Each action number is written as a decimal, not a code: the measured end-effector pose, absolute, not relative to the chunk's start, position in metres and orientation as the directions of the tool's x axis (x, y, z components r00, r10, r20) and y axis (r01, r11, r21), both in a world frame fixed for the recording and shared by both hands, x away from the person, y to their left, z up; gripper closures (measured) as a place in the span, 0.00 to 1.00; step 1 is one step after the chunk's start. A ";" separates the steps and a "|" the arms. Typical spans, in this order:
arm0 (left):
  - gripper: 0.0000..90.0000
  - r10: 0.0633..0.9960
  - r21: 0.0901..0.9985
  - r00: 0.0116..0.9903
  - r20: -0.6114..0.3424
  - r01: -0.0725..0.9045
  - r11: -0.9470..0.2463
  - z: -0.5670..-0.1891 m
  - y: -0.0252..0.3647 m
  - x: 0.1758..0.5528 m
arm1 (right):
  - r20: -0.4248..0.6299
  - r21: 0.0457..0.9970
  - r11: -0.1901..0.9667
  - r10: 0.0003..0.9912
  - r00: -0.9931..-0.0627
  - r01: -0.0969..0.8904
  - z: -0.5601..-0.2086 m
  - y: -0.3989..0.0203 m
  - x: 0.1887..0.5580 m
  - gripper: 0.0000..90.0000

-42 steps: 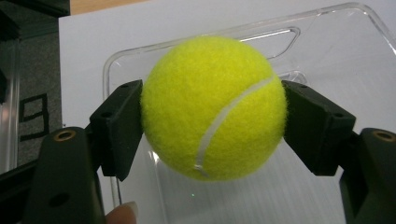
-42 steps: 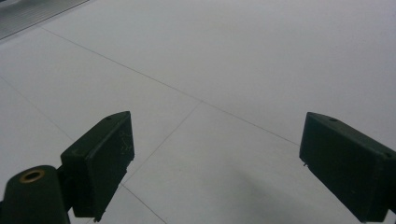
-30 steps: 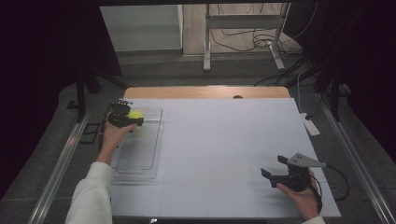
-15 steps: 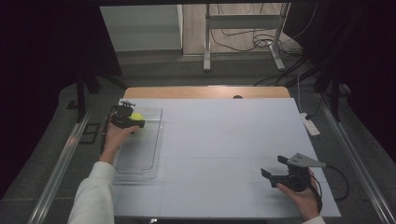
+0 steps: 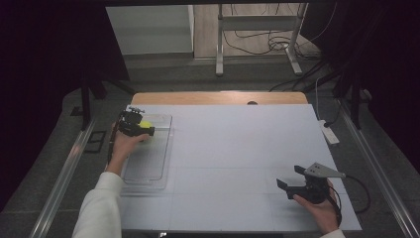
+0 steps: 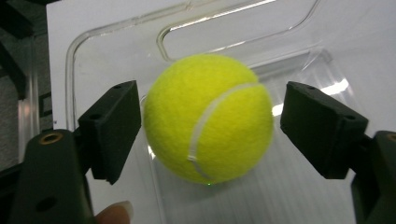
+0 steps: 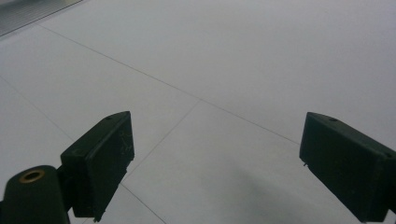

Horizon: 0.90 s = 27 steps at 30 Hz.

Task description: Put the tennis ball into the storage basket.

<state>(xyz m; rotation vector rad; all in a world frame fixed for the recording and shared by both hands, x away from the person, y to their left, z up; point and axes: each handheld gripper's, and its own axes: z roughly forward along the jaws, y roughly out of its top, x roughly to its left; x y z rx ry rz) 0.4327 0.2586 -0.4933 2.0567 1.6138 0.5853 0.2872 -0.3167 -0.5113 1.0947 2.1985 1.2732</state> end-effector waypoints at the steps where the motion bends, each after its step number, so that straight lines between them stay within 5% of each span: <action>1: 0.20 0.973 0.597 0.225 0.047 0.774 -0.208 -0.493 0.258 0.432 | 0.061 0.851 0.288 0.776 -0.628 0.439 -0.511 -0.317 0.287 0.11; 27: 0.18 0.951 0.695 0.305 -0.046 0.694 -0.189 -0.474 0.254 0.408 | 0.062 0.854 0.286 0.774 -0.630 0.436 -0.511 -0.317 0.288 0.12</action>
